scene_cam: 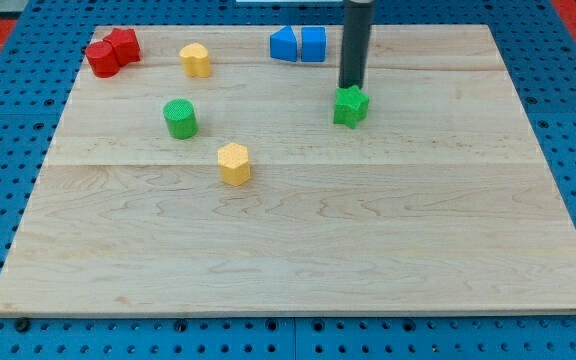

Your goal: Push the green star and green circle to the center left of the board

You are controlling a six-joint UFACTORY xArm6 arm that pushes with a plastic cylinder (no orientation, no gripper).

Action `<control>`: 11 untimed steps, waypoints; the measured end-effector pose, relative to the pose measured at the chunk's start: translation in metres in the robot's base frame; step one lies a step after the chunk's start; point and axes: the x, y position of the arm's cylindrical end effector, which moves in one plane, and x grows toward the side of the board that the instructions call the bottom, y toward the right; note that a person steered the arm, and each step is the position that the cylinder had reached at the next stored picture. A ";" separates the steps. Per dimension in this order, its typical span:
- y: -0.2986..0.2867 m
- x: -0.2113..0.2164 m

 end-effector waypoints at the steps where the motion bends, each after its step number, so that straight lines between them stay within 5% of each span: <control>1: -0.033 0.012; 4: 0.072 0.045; 6: -0.048 0.046; 8: -0.089 0.040; 9: -0.166 0.042; 11: -0.185 0.054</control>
